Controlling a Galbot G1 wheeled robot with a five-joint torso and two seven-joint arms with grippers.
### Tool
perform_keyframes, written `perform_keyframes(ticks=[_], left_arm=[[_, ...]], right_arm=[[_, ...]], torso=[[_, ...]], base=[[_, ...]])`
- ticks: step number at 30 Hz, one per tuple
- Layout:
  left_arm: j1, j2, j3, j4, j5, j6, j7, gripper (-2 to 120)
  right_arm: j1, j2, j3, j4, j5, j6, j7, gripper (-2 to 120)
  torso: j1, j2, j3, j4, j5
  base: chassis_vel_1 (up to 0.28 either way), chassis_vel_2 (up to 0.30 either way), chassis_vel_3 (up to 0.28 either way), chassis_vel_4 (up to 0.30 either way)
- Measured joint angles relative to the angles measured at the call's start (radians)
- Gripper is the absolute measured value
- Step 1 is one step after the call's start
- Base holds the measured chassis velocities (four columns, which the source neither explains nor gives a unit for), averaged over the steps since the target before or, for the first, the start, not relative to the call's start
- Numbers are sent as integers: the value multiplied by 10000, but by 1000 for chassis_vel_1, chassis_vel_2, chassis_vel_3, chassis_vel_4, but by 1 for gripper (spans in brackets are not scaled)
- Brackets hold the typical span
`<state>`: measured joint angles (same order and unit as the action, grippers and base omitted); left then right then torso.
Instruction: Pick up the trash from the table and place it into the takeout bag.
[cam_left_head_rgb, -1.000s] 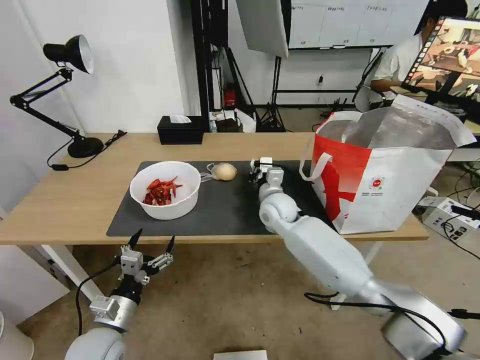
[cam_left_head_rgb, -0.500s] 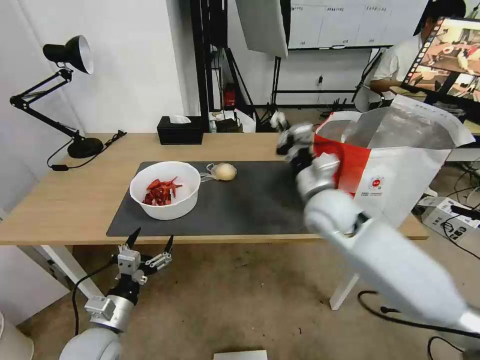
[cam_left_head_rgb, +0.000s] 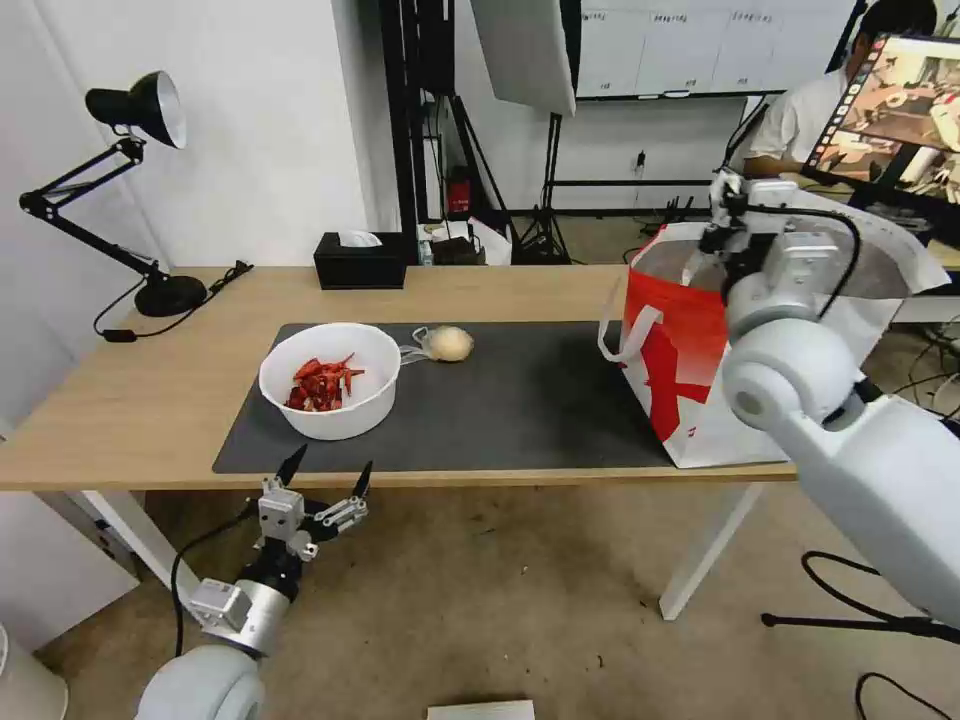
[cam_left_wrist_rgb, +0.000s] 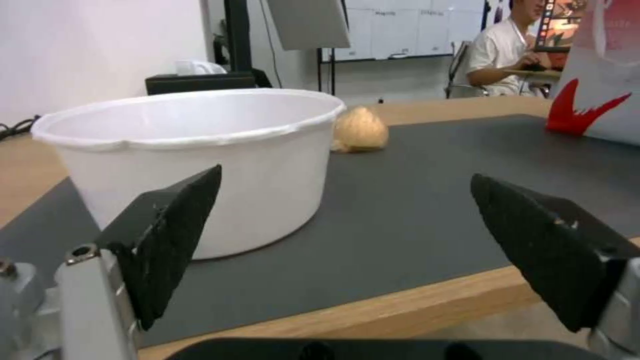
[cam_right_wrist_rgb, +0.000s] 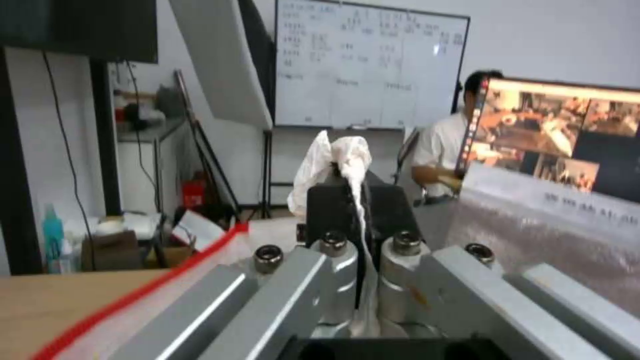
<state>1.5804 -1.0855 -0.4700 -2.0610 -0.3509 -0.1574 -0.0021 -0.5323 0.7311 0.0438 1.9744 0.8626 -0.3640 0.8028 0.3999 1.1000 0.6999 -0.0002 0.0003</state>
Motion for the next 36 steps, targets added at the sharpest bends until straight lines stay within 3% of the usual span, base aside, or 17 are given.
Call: perform_keyframes(ticks=[7, 14, 24, 32, 36], left_arm=[[-47, 12, 44, -38, -25, 58, -10, 100], [24, 58, 11, -104, -43, 96, -12, 100], [9, 34, 59, -123, -51, 131, -14, 100], [-9, 21, 68, -160, -56, 131, -16, 100], [-10, 6, 68, -162, -57, 129, -18, 100]], right_arm=[[-269, 25, 88, -24, 36, -20, -68, 0], [-547, -46, 372, 123, 214, -80, -540, 30], [-640, -87, 496, 263, 520, -9, -672, 64], [-816, -110, 607, 806, 814, 1581, -2634, 93], [-1195, -144, 657, 1206, 1065, 2215, -3531, 100]], torso=[[0, 0, 0, 2, -2], [1, 0, 0, 2, -3], [1, 0, 1, 2, -3], [1, 0, 0, 3, -4], [1, 0, 0, 4, -5]], base=[[0, 0, 0, 0], [0, 0, 0, 0], [0, 0, 0, 0], [0, 0, 0, 0], [0, 0, 0, 0]])
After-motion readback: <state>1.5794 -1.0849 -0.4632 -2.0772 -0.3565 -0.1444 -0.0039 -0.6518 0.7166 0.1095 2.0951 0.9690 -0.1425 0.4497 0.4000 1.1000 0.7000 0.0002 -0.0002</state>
